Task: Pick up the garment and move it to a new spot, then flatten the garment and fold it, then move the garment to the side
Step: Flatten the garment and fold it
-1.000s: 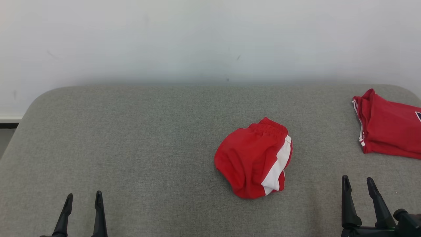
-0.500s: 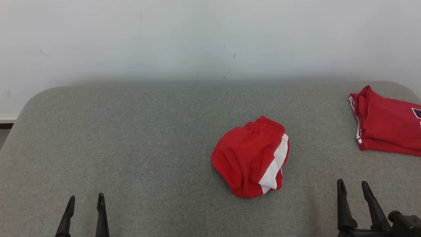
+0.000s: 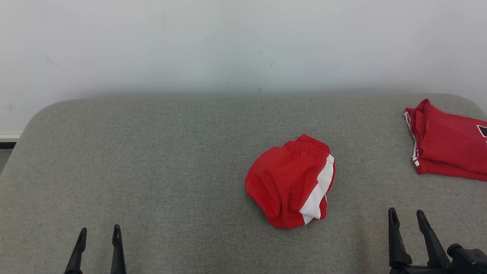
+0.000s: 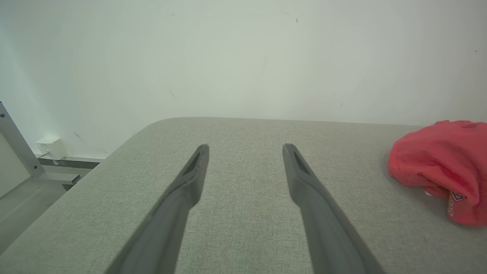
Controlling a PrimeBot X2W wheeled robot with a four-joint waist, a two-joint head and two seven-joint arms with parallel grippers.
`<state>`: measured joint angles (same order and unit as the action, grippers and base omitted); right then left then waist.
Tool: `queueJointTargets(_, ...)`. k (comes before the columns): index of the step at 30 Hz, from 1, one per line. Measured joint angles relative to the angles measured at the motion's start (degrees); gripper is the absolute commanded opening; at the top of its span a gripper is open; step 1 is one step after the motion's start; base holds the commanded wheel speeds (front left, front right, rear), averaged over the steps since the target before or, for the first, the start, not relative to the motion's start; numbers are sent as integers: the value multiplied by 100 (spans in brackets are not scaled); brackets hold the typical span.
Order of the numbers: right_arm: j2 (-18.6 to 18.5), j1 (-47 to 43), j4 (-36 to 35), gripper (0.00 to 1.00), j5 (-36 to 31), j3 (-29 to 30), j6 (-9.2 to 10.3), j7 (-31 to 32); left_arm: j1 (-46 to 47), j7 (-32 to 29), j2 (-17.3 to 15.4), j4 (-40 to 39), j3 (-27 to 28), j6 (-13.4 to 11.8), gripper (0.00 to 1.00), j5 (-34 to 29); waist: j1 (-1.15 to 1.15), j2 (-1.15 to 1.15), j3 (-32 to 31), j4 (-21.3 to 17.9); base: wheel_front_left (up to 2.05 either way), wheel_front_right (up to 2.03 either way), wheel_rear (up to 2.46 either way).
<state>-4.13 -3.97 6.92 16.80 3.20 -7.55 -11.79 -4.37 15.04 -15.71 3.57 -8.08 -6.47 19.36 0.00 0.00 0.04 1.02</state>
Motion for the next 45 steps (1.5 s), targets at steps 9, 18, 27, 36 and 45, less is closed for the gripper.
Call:
queueJointTargets(9,-176,318,91,100,127,-213,0,19,23,0,45,30,31,43,100,-18,0,0,18,50,0,0,0)
queueJointTargets(18,-701,1790,880,100,129,-702,0,437,257,0,119,79,-27,129,100,-73,0,0,213,214,0,0,0)
queueJointTargets(27,-925,2896,2281,100,287,-961,0,681,619,0,257,250,-107,294,100,-169,1,0,502,537,0,0,0)
queueJointTargets(36,-826,3176,3545,100,765,-1120,0,508,821,0,354,352,-115,387,100,-275,1,1,713,923,0,0,0)
queueJointTargets(45,-599,3280,4207,0,1755,-1411,0,611,823,0,379,369,-86,393,100,-319,1,0,790,1101,0,0,0)
